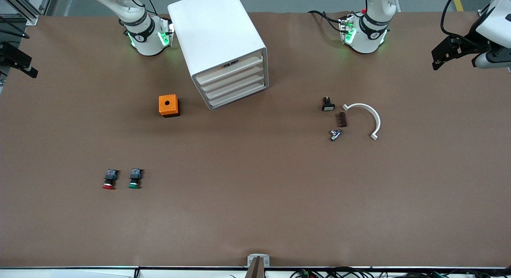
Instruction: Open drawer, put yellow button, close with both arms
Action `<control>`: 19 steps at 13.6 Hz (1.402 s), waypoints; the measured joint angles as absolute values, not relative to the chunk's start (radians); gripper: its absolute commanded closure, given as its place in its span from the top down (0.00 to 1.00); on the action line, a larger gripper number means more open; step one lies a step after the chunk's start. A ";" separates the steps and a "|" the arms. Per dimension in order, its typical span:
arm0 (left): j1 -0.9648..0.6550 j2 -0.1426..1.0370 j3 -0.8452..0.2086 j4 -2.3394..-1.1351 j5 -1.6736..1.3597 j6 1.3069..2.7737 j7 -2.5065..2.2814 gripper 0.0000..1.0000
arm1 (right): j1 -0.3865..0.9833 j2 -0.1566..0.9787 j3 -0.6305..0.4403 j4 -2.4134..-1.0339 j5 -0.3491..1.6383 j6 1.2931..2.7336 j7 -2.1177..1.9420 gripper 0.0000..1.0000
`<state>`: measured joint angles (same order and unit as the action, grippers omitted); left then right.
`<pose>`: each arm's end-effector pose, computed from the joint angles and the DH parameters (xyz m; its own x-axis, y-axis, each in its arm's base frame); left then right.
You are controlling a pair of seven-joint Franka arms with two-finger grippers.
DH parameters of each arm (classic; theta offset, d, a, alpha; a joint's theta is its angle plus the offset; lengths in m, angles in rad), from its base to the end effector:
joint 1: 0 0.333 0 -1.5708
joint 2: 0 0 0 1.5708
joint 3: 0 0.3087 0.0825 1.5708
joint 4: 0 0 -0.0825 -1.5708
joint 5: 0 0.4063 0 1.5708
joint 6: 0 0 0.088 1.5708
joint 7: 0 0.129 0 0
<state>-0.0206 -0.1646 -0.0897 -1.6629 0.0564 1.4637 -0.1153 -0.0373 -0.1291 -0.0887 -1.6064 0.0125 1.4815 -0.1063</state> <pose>0.5110 -0.0526 0.6308 0.9996 0.0125 -0.0266 0.0105 -0.9972 -0.0744 0.5232 -0.0677 0.6409 0.9998 -0.0179 0.0062 -0.0178 -0.9996 -0.0233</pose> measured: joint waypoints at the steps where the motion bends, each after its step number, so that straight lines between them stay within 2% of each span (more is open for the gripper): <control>1: -0.021 -0.161 -0.089 -1.663 0.054 1.465 -0.115 1.00 | -0.037 -0.129 -0.089 -1.606 0.013 1.482 -0.091 1.00; 10: -0.021 -0.115 -0.089 -1.608 0.052 1.474 -0.129 1.00 | -0.037 -0.129 -0.087 -1.607 0.013 1.520 -0.068 1.00; 19: -0.023 -0.115 -0.091 -1.606 0.038 1.460 -0.185 1.00 | -0.037 -0.129 -0.086 -1.609 0.013 1.525 -0.079 1.00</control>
<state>-0.0229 -0.1148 -0.0906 -1.6057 0.0380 1.4601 -0.1855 -0.0372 -0.1291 -0.0858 -1.6092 0.0131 1.5252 -0.0788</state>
